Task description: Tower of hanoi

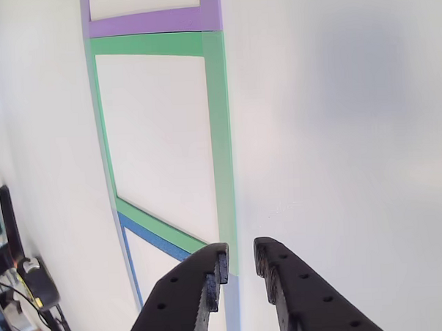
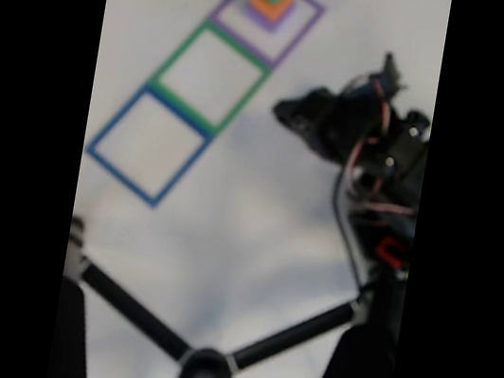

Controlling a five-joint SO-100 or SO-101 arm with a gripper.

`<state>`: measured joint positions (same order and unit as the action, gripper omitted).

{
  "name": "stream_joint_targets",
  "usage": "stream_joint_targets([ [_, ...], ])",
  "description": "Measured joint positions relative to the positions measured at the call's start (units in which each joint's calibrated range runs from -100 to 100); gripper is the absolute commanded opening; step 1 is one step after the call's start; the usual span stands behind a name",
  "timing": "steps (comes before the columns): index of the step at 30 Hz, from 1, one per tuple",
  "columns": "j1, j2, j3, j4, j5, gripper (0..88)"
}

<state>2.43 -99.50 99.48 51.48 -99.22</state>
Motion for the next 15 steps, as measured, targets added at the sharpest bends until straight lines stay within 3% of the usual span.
stream_joint_targets([
  [13,0.0,0.0,0.0,0.0,0.0,0.0],
  [15,0.0,0.0,0.0,0.0,1.8,0.0],
])
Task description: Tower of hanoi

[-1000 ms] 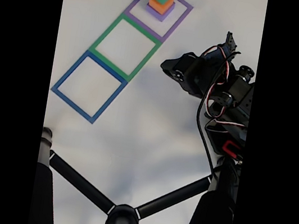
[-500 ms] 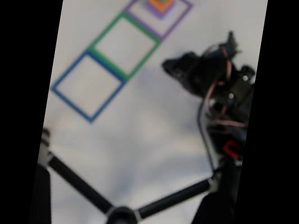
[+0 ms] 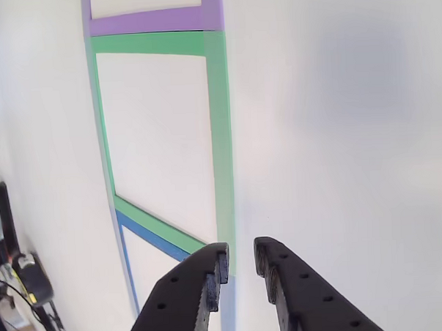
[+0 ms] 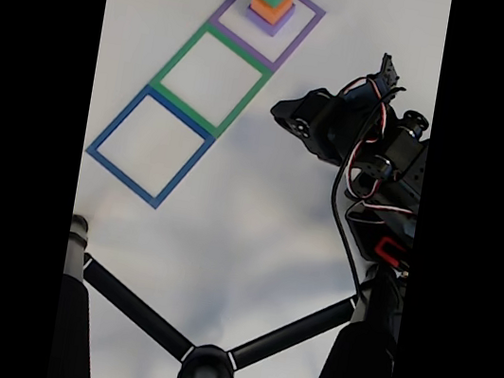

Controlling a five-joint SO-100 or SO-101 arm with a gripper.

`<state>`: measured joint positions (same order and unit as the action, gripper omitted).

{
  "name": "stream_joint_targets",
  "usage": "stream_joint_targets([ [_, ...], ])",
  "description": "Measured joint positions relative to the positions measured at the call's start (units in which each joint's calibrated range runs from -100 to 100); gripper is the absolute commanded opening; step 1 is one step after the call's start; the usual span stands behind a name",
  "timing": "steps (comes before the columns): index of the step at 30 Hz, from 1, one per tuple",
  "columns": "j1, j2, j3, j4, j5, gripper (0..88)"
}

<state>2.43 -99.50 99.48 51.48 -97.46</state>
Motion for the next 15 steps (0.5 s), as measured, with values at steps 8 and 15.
stream_joint_targets([
  [8,-1.6,9.7,-10.6,0.2,23.9,0.0],
  [15,-0.1,25.3,-33.1,0.2,45.8,0.0],
])
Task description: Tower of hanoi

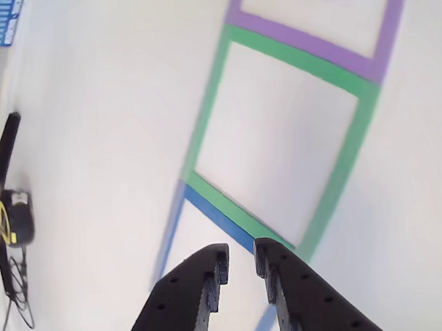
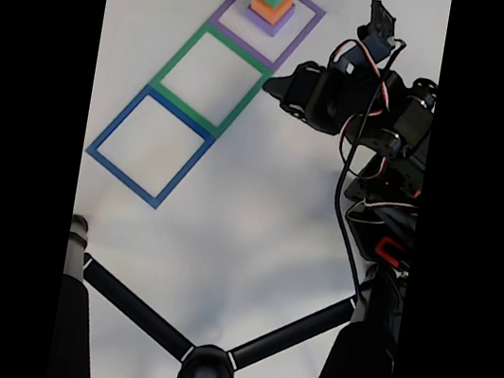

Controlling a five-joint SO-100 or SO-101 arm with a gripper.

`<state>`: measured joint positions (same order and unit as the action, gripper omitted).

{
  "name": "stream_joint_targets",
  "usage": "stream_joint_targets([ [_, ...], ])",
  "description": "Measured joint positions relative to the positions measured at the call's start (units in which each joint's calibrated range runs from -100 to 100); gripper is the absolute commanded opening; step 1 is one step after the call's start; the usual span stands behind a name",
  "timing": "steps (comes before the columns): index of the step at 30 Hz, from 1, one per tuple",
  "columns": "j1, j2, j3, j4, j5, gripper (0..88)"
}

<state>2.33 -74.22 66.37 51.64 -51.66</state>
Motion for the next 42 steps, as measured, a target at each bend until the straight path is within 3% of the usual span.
stream_joint_targets([
  [10,6.5,16.1,-24.0,4.2,21.3,0.0],
  [19,8.8,26.2,-53.8,28.0,33.5,0.0],
  [23,10.5,25.8,-60.3,34.4,42.7,0.0],
  [29,14.5,24.9,-65.5,39.5,65.8,0.0],
  [37,19.0,24.3,-65.8,38.1,111.7,0.0],
  [40,20.3,24.2,-65.8,37.9,122.9,0.0],
  [42,21.1,23.6,-65.8,37.4,125.2,0.0],
])
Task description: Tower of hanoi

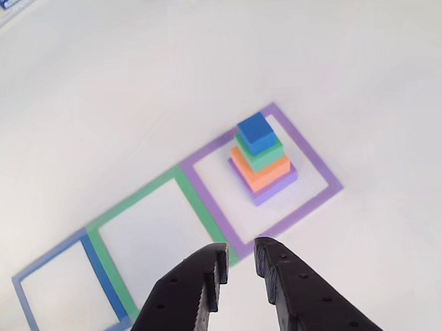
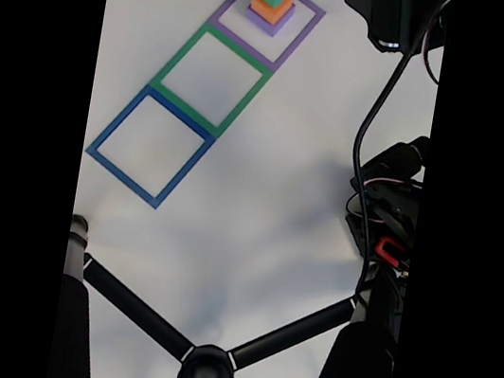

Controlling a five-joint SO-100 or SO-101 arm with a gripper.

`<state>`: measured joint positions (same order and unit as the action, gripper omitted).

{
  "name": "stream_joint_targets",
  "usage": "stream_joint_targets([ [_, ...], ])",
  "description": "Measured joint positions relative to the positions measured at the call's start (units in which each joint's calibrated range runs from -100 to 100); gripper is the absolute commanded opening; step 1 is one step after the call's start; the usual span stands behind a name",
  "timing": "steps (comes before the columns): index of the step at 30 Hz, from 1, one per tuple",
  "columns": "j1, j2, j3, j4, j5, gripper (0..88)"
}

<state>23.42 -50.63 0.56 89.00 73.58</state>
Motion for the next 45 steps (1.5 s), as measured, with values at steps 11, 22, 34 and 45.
stream_joint_targets([
  [11,7.3,-5.9,12.8,-8.5,20.7,4.8],
  [22,15.0,-12.3,42.4,-32.4,25.8,30.5],
  [34,14.8,-11.8,71.7,-68.7,26.4,36.8],
  [45,11.4,-0.6,81.2,-95.4,26.4,37.9],
])
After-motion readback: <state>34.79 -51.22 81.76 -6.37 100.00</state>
